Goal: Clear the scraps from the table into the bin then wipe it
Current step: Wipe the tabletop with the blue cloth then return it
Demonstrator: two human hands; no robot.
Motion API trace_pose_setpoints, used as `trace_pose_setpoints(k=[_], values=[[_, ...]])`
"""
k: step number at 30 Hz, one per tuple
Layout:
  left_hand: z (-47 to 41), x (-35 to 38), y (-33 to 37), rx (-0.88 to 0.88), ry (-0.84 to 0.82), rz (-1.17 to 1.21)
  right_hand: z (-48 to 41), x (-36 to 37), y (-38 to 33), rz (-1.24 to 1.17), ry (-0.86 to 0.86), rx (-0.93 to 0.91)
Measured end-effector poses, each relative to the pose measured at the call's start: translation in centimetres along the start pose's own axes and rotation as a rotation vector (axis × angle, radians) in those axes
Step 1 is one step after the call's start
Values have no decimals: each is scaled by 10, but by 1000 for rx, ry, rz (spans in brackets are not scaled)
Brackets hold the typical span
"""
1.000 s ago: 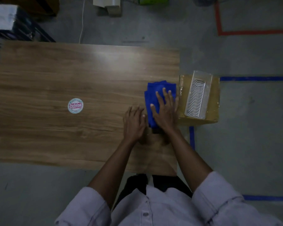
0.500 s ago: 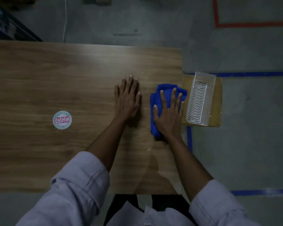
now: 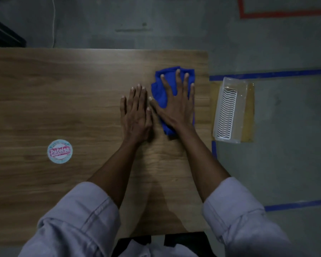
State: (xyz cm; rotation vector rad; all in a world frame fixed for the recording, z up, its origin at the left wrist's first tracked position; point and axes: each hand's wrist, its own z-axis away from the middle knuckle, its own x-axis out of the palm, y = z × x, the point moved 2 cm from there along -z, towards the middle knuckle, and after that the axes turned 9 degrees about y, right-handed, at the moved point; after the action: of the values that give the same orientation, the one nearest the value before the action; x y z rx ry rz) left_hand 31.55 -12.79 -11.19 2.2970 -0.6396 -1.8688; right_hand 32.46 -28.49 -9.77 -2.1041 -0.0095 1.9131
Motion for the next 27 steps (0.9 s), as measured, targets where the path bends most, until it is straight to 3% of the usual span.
trace_pose_setpoints(k=[6,11,19,23,27], values=[[0,-7,2,0,0,57,43,-11,-1,-90,-49,-138],[1,-7,8,-12,-37,17,78,-23,44,-60,-21,67],[1,-1,7,-11,-3,-25,-24,-6,33,16,62,255],[-2,0,7,-79,44,-18,-47,5,-17,-29,68,89],[-1,0,6,-71,28,9,-9,2,-36,-99,12,-141]])
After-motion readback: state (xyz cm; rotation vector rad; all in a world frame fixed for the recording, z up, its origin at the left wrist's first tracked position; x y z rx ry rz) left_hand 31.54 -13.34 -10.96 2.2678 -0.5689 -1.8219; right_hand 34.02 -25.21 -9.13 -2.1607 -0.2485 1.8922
